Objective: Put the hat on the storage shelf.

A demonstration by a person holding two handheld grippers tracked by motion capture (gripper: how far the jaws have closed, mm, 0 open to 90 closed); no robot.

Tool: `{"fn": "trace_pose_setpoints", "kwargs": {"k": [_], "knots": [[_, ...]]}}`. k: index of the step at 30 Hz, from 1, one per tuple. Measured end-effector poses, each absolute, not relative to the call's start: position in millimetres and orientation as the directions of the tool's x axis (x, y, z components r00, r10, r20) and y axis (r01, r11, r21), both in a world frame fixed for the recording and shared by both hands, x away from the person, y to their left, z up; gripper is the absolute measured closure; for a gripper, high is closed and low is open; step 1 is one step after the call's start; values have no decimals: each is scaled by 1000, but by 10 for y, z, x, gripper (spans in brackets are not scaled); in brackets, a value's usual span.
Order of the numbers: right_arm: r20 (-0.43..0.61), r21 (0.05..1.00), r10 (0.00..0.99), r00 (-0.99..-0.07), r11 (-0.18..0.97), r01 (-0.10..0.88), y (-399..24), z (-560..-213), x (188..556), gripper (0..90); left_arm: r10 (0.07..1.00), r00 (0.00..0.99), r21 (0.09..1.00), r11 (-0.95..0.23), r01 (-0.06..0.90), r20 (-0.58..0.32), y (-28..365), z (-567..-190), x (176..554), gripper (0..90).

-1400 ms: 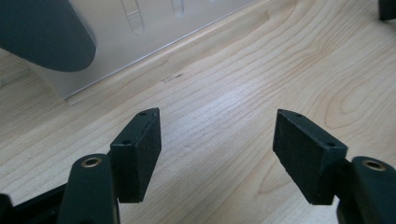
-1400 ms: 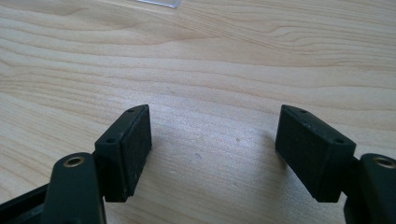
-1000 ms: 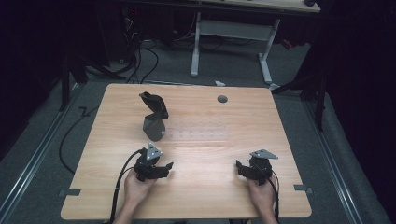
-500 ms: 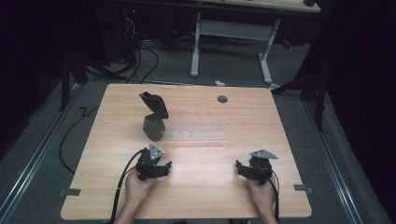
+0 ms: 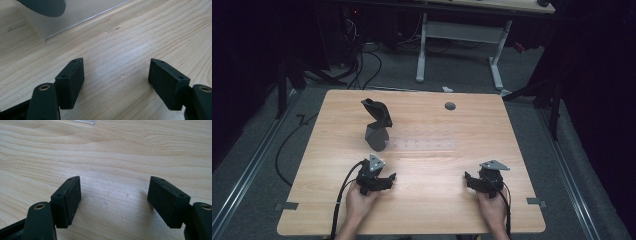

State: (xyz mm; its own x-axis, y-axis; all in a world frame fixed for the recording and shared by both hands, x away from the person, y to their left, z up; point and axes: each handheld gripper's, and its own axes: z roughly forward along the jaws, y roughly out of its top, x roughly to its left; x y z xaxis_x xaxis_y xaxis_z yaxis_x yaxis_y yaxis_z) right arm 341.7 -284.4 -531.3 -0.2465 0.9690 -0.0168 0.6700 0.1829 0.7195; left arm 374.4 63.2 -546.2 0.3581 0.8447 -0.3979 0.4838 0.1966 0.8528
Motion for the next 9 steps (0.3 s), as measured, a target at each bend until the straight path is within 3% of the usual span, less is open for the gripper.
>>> {"fn": "trace_pose_setpoints", "kwargs": {"k": [9], "knots": [[-18, 720, 969, -247, 184, 670, -2845, -5313, 3417, 271, 845, 359, 853, 196, 483, -397, 634, -5464, 3739, 293]]}}
